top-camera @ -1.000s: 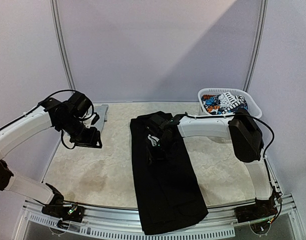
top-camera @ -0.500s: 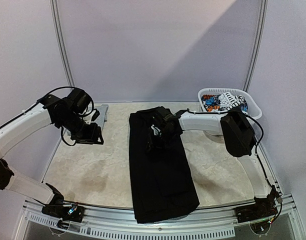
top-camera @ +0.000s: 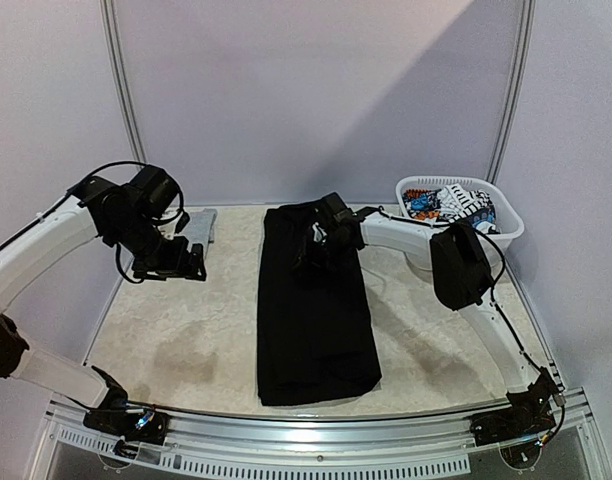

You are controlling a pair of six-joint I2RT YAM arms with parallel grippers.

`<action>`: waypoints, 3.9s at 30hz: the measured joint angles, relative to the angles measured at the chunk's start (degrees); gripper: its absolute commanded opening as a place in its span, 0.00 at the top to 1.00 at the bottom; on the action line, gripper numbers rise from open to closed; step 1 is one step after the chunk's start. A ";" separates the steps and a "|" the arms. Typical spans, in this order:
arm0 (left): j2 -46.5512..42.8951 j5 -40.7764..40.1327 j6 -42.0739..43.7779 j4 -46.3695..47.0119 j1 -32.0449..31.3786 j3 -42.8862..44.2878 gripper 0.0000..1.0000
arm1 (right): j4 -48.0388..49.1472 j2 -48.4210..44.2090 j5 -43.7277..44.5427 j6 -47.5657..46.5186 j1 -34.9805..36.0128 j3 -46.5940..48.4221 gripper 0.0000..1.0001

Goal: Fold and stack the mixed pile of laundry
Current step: Move the rectangle-folded shirt to the center of the board, then pick up the rectangle-folded shirt from the center of the board.

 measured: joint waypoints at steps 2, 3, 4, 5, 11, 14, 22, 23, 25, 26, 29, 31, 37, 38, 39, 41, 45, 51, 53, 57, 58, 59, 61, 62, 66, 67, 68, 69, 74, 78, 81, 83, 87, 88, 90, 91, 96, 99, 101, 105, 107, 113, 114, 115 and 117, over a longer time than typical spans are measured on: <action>-2.14 -3.65 -0.26 -0.61 0.02 -0.04 0.00 | -0.02 -0.15 -0.07 -0.90 -0.07 0.04 0.58; -3.45 -5.42 -0.42 -0.70 0.02 -0.04 0.00 | -0.11 -0.31 -0.02 -1.20 -0.04 0.02 0.56; -5.22 -7.41 -0.55 -0.68 0.04 -0.17 0.00 | -0.24 -0.52 0.09 -2.03 0.00 0.02 0.54; -7.45 -9.05 -0.50 -0.35 0.04 -0.61 0.00 | -0.57 -1.07 0.35 -2.80 0.00 0.00 0.53; -15.26 -9.16 0.15 2.40 0.07 -5.49 0.00 | -5.09 -9.73 3.78 -6.23 0.26 -0.13 0.36; -17.29 -4.72 -0.44 5.49 0.07 -11.10 0.01 | -6.73 -18.23 6.97 -7.87 0.37 -3.67 0.35; -17.20 10.16 -4.33 15.28 -0.83 -23.58 0.11 | -13.35 -45.13 15.63 -7.48 0.50 -32.50 0.39; -16.79 11.30 -4.48 16.24 -1.20 -24.15 0.12 | -14.58 -47.54 16.20 -6.99 0.72 -36.33 0.39; -15.13 13.77 -5.03 18.73 -2.51 -25.16 0.14 | -17.64 -51.17 17.09 -5.90 1.20 -42.64 0.39; -13.94 14.88 -5.25 19.96 -3.45 -25.51 0.15 | -19.06 -52.87 17.55 -5.38 1.70 -45.79 0.40; -9.35 17.79 -5.40 23.41 -6.78 -26.08 0.21 | -22.18 -57.75 17.81 -3.72 3.91 -54.47 0.41; -5.81 19.41 -5.29 25.38 -9.03 -26.18 0.23 | -22.69 -60.89 17.11 -2.75 5.44 -59.47 0.42; 4.04 22.82 -4.61 27.52 -14.58 -26.40 0.28 | -19.45 -62.42 13.38 -0.50 10.56 -66.95 0.43; 4.85 23.21 -4.46 27.58 -14.99 -26.40 0.29 | -18.47 -61.59 12.98 -0.28 11.41 -67.30 0.43; 5.64 23.74 -4.26 27.61 -15.41 -26.40 0.31 | -17.42 -60.67 12.50 -0.09 12.15 -67.58 0.44; 6.75 24.72 -3.96 27.67 -16.06 -26.40 0.32 | -15.56 -58.97 11.72 0.17 13.11 -68.17 0.44; 8.74 26.38 -3.43 27.74 -17.18 -26.60 0.35 | -12.63 -56.54 10.36 1.05 13.88 -69.35 0.49; 10.75 27.74 -2.93 27.87 -18.23 -27.85 0.41 | -8.72 -54.60 9.01 1.95 13.88 -70.99 0.71; 11.26 28.15 -2.93 28.30 -18.51 -27.85 0.43 | -7.23 -54.07 8.55 1.92 13.88 -72.15 0.83; 12.72 28.72 -2.91 29.29 -19.34 -27.85 0.45 | -4.17 -53.27 7.41 2.40 13.88 -75.56 1.00; 13.20 28.87 -2.91 29.42 -19.56 -27.85 0.46 | -3.58 -53.07 7.21 2.51 13.88 -76.39 1.00; 13.62 29.00 -2.93 29.57 -19.71 -27.85 0.46 | -3.10 -53.20 7.02 2.56 13.84 -76.81 1.00; 14.58 29.31 -2.97 30.03 -20.09 -27.85 0.49 | -2.12 -53.72 6.93 2.64 13.81 -77.70 1.00; 15.08 29.53 -3.04 30.32 -20.28 -27.85 0.52 | -1.55 -54.05 6.86 2.71 13.81 -78.16 1.00; 17.64 30.88 -3.45 31.76 -21.00 -27.85 0.56 | 1.49 -55.08 5.33 3.61 13.81 -80.39 1.00; 17.97 31.39 -3.67 32.15 -21.14 -27.85 0.56 | 1.97 -55.15 4.83 3.80 13.81 -80.67 1.00; 18.10 31.80 -3.82 32.44 -21.38 -27.85 0.57 | 2.58 -55.23 4.28 4.09 13.84 -81.00 1.00; 18.25 32.06 -3.98 32.76 -21.66 -27.82 0.58 | 3.02 -55.32 3.93 4.33 13.84 -81.22 1.00; 19.02 32.68 -4.76 34.01 -23.61 -27.61 0.63 | 4.57 -55.76 3.04 5.22 13.88 -82.20 1.00; 19.78 32.74 -5.99 35.34 -24.70 -27.56 0.72 | 5.51 -56.11 2.80 5.84 13.88 -82.88 1.00; 20.63 32.76 -7.10 36.37 -25.53 -27.41 0.86 | 6.19 -56.43 2.71 6.23 13.99 -83.41 1.00; 21.14 32.59 -7.96 36.83 -26.08 -27.26 0.96 | 6.47 -56.54 2.58 6.36 14.12 -83.65 1.00; 21.00 30.75 -9.44 37.05 -26.77 -27.28 1.00 | 6.80 -57.05 2.64 6.38 14.62 -84.17 1.00; 20.65 30.03 -9.77 36.98 -26.93 -27.32 1.00 | 6.75 -57.20 2.69 6.40 14.75 -84.28 1.00; 19.58 28.46 -10.45 36.35 -27.15 -27.43 1.00 | 6.27 -57.48 2.91 6.38 15.13 -84.30 1.00; 18.82 27.54 -10.80 35.89 -27.15 -27.54 1.00 | 5.77 -57.59 2.95 6.32 15.34 -84.21 1.00; 14.34 24.52 -12.13 33.75 -27.17 -27.67 1.00 | -0.20 -57.48 4.35 4.85 16.61 -80.81 1.00; 11.17 23.17 -13.03 31.98 -27.19 -27.82 1.00 | -2.58 -57.46 4.98 4.55 17.00 -78.38 1.00; 8.96 22.64 -13.40 30.91 -27.19 -27.85 1.00 | -3.21 -57.48 5.53 4.61 17.09 -77.64 1.00; 5.62 21.49 -13.60 29.46 -27.19 -27.67 1.00 | -5.16 -58.14 6.84 5.09 17.27 -75.89 1.00; 5.22 20.57 -13.57 28.09 -27.19 -26.97 1.00 | -6.49 -58.55 7.72 5.25 17.31 -74.29 1.00; 5.31 17.68 -12.52 22.36 -26.36 -22.16 1.00 | -12.74 -58.55 12.35 5.20 17.31 -65.92 1.00; 5.33 17.33 -12.20 21.51 -25.97 -21.11 1.00 | -14.10 -58.53 13.51 5.20 17.31 -64.28 1.00; 5.33 17.07 -11.87 20.70 -25.53 -20.11 1.00 | -15.26 -58.47 14.45 5.14 17.31 -62.69 1.00; 5.33 16.68 -11.39 19.45 -24.57 -18.38 1.00 | -17.16 -58.14 16.11 5.03 17.31 -59.89 1.00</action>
